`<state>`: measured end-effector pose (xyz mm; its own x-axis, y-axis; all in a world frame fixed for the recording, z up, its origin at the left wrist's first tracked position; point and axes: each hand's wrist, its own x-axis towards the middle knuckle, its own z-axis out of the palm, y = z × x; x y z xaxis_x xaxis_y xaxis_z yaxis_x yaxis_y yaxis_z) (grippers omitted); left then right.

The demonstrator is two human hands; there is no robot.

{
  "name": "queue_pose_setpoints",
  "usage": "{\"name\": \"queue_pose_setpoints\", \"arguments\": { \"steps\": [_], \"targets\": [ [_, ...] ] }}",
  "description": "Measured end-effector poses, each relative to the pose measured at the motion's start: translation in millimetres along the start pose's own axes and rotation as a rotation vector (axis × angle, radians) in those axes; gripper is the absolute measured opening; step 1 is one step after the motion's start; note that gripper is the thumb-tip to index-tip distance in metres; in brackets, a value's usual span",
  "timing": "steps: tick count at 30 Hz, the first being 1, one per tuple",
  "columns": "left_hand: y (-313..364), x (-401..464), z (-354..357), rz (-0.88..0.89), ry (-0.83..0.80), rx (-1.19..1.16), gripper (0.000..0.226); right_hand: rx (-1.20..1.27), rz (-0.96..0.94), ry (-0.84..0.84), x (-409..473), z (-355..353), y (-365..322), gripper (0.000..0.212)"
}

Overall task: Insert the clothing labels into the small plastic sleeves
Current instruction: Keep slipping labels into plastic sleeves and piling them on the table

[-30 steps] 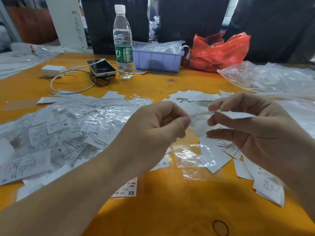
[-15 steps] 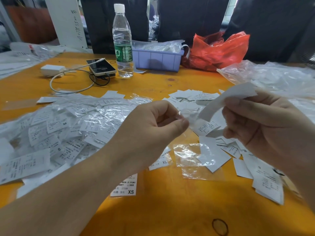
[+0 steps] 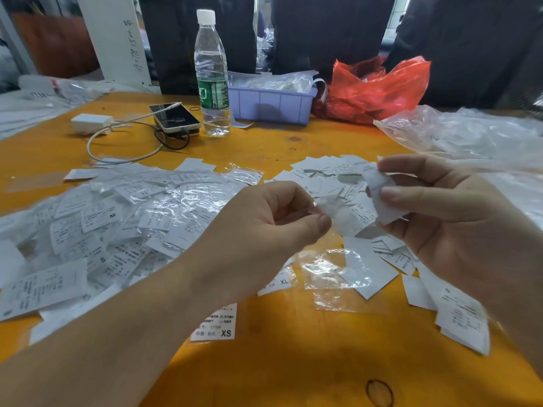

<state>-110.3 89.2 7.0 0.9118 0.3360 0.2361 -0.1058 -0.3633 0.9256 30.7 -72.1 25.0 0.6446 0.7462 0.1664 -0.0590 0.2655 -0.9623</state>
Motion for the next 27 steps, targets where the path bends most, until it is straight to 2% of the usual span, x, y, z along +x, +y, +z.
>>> {"name": "queue_pose_setpoints", "arguments": {
  "steps": [4,11,18,22,27],
  "targets": [
    [0.8,-1.0,1.7,0.017,-0.007,0.015,0.016,-0.104,0.026,0.050,-4.0,7.3,3.2,0.041],
    [-2.3,-0.6,2.2,0.025,-0.026,0.008,0.011,-0.070,0.016,0.079,-9.1,16.8,0.8,0.059],
    [-4.4,-0.5,3.1,0.027,-0.045,0.021,0.009,-0.052,-0.003,0.082,-12.1,21.6,-1.9,0.051],
    [-4.9,-0.5,4.3,0.016,-0.072,0.016,0.015,-0.057,-0.015,0.080,-12.9,23.0,0.0,0.048],
    [-3.7,-1.6,6.7,0.023,-0.101,0.044,0.020,-0.202,-0.057,0.109,-14.7,22.2,1.9,0.054]
  ]
}}
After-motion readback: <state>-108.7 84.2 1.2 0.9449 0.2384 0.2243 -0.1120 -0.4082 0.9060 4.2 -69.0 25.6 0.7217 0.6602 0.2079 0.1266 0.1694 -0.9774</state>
